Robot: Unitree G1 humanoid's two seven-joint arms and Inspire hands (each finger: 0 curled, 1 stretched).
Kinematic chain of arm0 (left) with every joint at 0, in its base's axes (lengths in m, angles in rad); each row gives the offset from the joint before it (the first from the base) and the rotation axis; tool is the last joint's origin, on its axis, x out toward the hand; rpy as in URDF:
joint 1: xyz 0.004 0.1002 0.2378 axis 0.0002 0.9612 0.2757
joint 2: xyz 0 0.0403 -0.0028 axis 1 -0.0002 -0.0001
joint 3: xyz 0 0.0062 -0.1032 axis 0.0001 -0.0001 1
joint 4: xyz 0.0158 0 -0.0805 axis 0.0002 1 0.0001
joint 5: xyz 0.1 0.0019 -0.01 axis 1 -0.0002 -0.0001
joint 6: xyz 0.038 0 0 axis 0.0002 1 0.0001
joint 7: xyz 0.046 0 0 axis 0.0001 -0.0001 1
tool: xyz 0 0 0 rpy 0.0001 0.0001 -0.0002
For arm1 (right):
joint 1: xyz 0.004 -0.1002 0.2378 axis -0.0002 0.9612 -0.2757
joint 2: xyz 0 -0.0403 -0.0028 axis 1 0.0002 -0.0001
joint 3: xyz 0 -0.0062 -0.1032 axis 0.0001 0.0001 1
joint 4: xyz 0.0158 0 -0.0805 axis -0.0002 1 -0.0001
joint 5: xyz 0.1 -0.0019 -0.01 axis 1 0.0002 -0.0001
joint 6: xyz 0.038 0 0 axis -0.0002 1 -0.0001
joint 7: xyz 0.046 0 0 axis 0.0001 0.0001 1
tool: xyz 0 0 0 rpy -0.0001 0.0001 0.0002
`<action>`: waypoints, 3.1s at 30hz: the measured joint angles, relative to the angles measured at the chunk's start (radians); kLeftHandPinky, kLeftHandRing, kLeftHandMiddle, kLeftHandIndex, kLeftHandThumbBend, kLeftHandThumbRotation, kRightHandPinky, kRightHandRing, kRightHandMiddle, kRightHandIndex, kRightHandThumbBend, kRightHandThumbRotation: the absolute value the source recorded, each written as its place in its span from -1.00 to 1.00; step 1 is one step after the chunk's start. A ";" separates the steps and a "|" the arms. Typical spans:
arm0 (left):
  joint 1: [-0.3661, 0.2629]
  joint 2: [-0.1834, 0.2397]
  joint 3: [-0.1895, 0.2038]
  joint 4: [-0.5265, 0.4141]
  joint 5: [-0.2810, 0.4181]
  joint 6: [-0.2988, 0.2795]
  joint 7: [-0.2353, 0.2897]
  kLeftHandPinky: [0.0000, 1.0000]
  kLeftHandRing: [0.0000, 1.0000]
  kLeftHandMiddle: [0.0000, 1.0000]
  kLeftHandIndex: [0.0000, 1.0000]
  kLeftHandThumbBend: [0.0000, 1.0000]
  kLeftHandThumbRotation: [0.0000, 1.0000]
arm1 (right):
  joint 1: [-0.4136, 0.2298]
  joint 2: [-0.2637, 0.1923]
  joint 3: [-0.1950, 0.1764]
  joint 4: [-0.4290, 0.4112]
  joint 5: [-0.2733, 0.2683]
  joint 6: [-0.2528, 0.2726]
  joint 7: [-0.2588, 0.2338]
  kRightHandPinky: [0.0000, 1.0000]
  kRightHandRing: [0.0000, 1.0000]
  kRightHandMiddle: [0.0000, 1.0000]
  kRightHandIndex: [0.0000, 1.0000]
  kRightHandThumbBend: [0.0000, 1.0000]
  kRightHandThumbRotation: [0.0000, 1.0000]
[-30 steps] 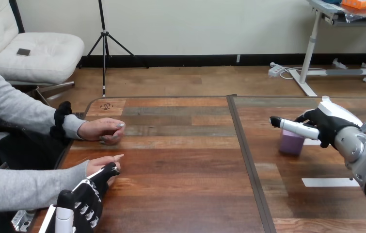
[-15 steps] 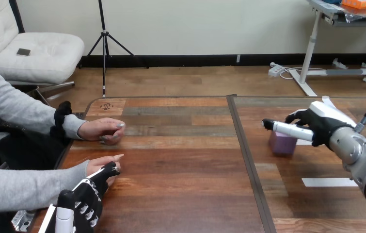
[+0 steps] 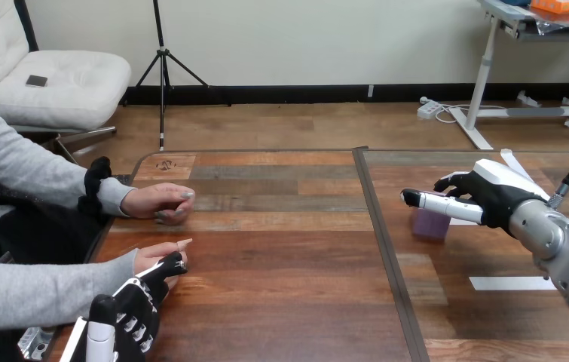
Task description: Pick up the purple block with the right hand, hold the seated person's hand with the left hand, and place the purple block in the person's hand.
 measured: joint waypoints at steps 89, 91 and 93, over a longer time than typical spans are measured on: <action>-0.011 0.005 0.001 0.002 0.015 -0.004 0.003 1.00 0.98 0.79 0.39 0.64 1.00 | 0.000 -0.027 -0.036 -0.051 0.072 -0.018 0.113 0.10 0.22 0.37 0.41 1.00 -0.21; -0.011 0.005 0.001 0.003 0.015 -0.004 0.003 1.00 0.98 0.79 0.39 0.64 1.00 | 0.000 -0.027 -0.036 -0.051 0.076 -0.019 0.114 0.06 0.18 0.34 0.38 1.00 -0.22; -0.012 0.005 0.001 0.003 0.015 -0.004 0.003 1.00 0.97 0.79 0.39 0.65 1.00 | 0.000 -0.027 -0.037 -0.051 0.080 -0.020 0.115 0.01 0.13 0.30 0.35 1.00 -0.23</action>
